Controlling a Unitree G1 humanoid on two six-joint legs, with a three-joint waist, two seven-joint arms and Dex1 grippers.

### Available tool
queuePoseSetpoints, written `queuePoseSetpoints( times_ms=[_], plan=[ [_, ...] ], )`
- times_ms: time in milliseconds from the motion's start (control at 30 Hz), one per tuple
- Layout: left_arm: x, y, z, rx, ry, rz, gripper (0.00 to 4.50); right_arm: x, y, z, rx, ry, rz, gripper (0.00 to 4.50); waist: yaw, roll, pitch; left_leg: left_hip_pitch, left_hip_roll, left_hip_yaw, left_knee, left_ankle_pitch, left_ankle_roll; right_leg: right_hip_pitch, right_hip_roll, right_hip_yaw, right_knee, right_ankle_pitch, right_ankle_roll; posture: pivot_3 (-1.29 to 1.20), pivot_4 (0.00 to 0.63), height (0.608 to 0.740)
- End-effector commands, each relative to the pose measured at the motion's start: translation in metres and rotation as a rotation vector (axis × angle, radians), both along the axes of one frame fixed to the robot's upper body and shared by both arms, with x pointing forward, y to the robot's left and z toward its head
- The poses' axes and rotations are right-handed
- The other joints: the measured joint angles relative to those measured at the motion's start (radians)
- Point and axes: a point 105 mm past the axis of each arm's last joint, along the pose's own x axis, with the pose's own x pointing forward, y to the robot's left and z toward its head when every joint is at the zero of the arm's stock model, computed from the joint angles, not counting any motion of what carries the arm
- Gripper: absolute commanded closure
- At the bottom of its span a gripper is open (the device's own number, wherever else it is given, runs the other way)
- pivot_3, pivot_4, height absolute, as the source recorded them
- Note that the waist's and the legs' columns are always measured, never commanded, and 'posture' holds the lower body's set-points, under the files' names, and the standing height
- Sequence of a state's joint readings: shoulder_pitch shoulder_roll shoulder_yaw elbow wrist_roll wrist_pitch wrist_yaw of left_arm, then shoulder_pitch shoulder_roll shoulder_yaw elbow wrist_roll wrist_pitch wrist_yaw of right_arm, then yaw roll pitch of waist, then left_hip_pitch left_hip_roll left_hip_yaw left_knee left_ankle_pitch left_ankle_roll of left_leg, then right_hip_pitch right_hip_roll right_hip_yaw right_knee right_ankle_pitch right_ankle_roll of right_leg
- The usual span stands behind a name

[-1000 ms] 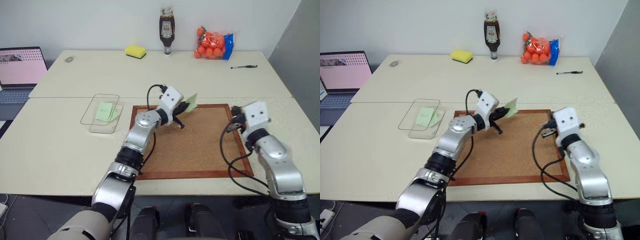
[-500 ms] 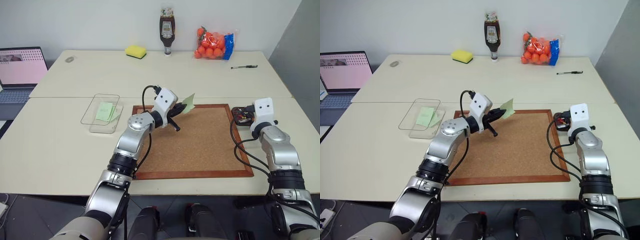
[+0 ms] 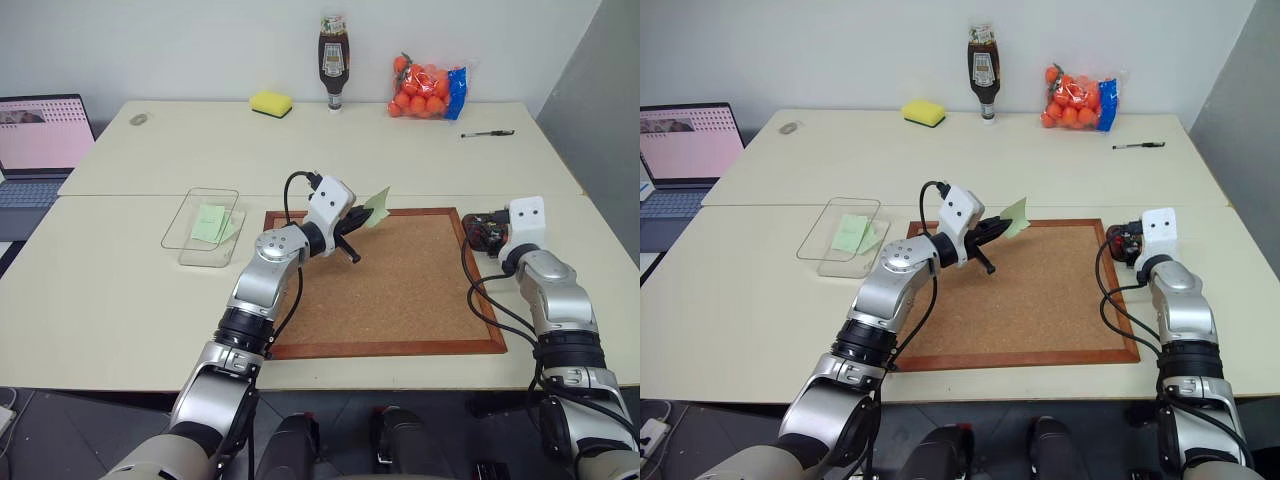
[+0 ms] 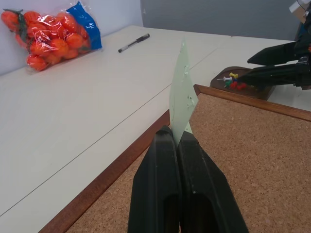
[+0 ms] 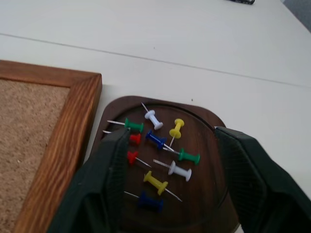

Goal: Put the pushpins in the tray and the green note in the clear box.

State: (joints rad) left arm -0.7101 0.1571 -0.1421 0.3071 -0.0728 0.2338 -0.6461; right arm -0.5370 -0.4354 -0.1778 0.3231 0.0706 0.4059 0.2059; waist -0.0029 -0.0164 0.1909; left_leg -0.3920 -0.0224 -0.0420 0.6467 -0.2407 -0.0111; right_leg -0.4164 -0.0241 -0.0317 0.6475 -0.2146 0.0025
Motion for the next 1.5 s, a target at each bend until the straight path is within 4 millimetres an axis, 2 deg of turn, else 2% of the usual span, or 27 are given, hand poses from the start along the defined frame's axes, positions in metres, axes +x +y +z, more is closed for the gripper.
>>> queuePoseSetpoints(
  times_ms=[33, 233, 400, 533, 667, 833, 967, 1100, 1200, 1400, 1500],
  plan=[
    [-0.002, -0.006, 0.015, -0.016, -0.053, -0.026, 4.50, -0.003, -0.004, 0.020, 0.013, -0.071, -0.018, 1.03, 0.000, 0.000, 0.000, 0.000, 0.000, 0.000, 0.000, 0.000, 0.000, 0.000, 0.000, 0.000, 0.000, 0.000, 0.000, 0.00, 0.150, 0.740],
    [-0.001, -0.005, 0.020, -0.023, -0.066, -0.021, 4.50, -0.010, -0.006, 0.031, 0.011, -0.104, -0.021, 1.03, 0.000, 0.000, 0.000, 0.000, 0.000, 0.000, 0.000, 0.000, 0.000, 0.000, 0.000, 0.000, 0.000, 0.000, 0.000, 0.00, 0.150, 0.740],
    [0.005, 0.011, 0.042, -0.054, -0.109, 0.034, 4.50, -0.021, 0.008, 0.048, -0.009, -0.159, 0.078, 1.03, 0.000, 0.000, 0.000, 0.000, 0.000, 0.000, 0.000, 0.000, 0.000, 0.000, 0.000, 0.000, 0.000, 0.000, 0.000, 0.00, 0.150, 0.740],
    [0.010, 0.057, 0.066, -0.052, -0.176, 0.222, 4.50, -0.037, 0.050, 0.060, -0.067, -0.211, 0.349, 1.03, -0.006, 0.000, 0.000, 0.000, 0.000, 0.000, 0.000, 0.000, 0.000, -0.001, 0.001, 0.000, 0.000, 0.000, 0.000, 0.00, 0.150, 0.740],
    [0.009, 0.101, 0.073, -0.055, -0.175, 0.421, 4.50, -0.050, 0.093, 0.063, -0.065, -0.209, 0.587, 1.03, -0.015, 0.000, 0.000, 0.000, 0.002, -0.003, -0.001, 0.000, 0.000, -0.002, 0.001, 0.001, 0.000, 0.000, 0.000, 0.00, 0.150, 0.740],
    [0.000, 0.155, 0.061, -0.010, -0.125, 0.654, 4.50, -0.067, 0.151, 0.065, -0.091, -0.137, 0.914, 1.03, -0.018, 0.000, 0.000, 0.000, 0.001, -0.006, 0.000, 0.000, 0.000, -0.001, 0.001, 0.000, 0.001, 0.000, 0.000, 0.00, 0.150, 0.740],
    [-0.009, 0.193, 0.047, 0.017, -0.075, 0.825, 4.50, -0.065, 0.176, 0.069, -0.149, -0.081, 1.047, 1.03, -0.022, -0.001, 0.000, 0.000, 0.001, -0.009, 0.000, 0.000, 0.000, -0.002, 0.001, -0.001, 0.001, 0.000, 0.000, 0.00, 0.150, 0.740],
    [-0.018, 0.236, 0.042, 0.061, -0.073, 1.011, 4.50, -0.058, 0.208, 0.083, -0.154, -0.060, 1.174, 1.03, -0.021, -0.001, 0.000, 0.000, 0.001, -0.010, 0.000, 0.000, -0.001, -0.002, 0.000, -0.002, 0.001, 0.000, 0.000, 0.00, 0.150, 0.740],
    [-0.018, 0.246, 0.036, 0.057, -0.044, 1.061, 4.50, -0.055, 0.218, 0.085, -0.163, -0.054, 1.211, 1.03, -0.019, -0.001, 0.000, -0.001, 0.001, -0.010, 0.000, 0.000, -0.001, -0.002, -0.001, -0.002, 0.001, 0.001, 0.000, 0.00, 0.150, 0.740],
    [-0.012, 0.251, 0.033, 0.005, 0.000, 1.109, 4.50, -0.051, 0.227, 0.084, -0.176, -0.071, 1.212, 1.03, 0.005, -0.001, 0.000, -0.004, -0.001, -0.010, 0.001, 0.000, -0.001, -0.004, -0.006, -0.003, 0.000, 0.001, -0.001, 0.00, 0.150, 0.740],
    [-0.011, 0.244, 0.029, -0.028, 0.038, 1.094, 4.06, -0.054, 0.228, 0.083, -0.182, -0.072, 1.217, 1.01, 0.004, -0.002, 0.000, -0.004, -0.001, -0.010, 0.001, 0.000, -0.001, -0.004, -0.007, -0.003, -0.001, 0.004, -0.005, 0.00, 0.150, 0.740]
  ],
)
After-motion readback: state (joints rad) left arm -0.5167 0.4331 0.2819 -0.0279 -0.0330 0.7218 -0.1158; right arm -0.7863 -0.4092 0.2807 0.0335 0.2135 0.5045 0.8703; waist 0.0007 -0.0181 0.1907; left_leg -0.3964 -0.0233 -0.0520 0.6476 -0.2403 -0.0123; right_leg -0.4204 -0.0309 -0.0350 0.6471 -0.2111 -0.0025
